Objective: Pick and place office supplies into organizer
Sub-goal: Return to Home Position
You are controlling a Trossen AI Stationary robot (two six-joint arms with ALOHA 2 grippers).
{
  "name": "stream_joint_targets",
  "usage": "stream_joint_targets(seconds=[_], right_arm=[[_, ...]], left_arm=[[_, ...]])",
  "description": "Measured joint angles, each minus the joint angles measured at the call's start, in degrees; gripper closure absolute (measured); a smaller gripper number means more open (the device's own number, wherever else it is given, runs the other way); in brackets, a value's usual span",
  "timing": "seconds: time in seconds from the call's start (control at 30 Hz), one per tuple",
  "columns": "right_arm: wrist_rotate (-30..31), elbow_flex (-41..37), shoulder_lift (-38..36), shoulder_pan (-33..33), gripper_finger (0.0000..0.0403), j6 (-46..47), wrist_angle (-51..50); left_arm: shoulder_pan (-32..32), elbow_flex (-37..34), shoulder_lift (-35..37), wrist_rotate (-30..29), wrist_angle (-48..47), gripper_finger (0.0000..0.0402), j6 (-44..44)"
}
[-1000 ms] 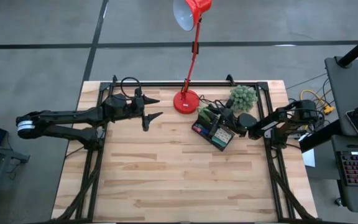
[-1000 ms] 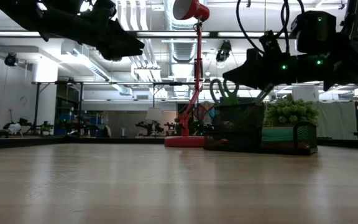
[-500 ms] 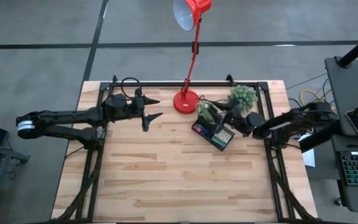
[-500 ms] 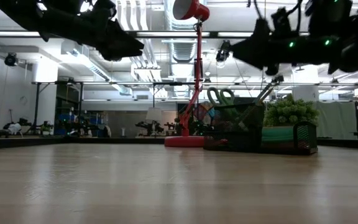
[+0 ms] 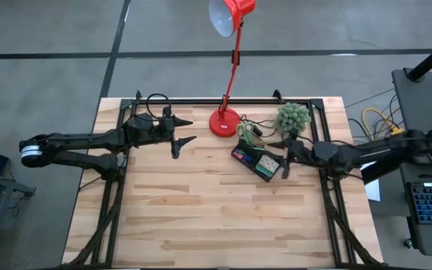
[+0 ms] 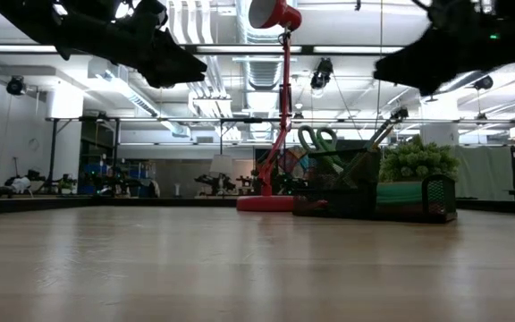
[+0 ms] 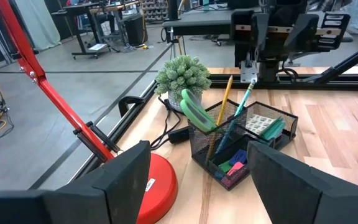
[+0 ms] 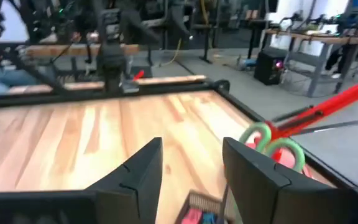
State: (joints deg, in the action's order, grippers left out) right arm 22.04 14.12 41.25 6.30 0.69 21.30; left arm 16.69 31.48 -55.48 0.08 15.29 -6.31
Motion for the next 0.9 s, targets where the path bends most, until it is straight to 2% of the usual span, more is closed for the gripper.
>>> stream_joint_targets(seconds=[0.13,0.27,0.43,0.53,0.63,0.77,0.9], right_arm=[[-2.5,-5.1,-9.7,2.0,0.0269,-2.1,-2.1],[-11.7,-13.0,-17.1,1.5,0.0313,-3.5,6.5],[-13.1,-13.3,-21.6,-0.1,0.0384,-5.2,2.2],[-13.4,-13.2,-23.5,-1.4,0.0392,-8.2,2.8],[-13.5,-13.3,-25.1,-3.1,0.0394,-9.6,2.5],[-15.2,-13.5,-26.2,-5.3,0.0394,-7.8,0.0],[-16.5,-13.5,-26.2,-5.7,0.0394,-6.2,-1.8]], left_arm=[[0.0,0.0,0.0,0.0,0.0,0.0148,0.0],[0.0,0.0,-0.4,0.0,0.6,0.0148,-0.1],[0.0,-0.1,-2.6,0.6,3.7,0.0148,-1.7],[0.0,-0.1,-4.9,2.3,6.2,0.0148,-1.8],[0.0,-0.2,-7.8,7.5,8.5,0.0151,-1.7],[0.1,-0.2,-12.3,16.8,12.3,0.0183,-3.2],[0.2,-0.2,-14.6,17.9,14.7,0.0255,-5.4]])
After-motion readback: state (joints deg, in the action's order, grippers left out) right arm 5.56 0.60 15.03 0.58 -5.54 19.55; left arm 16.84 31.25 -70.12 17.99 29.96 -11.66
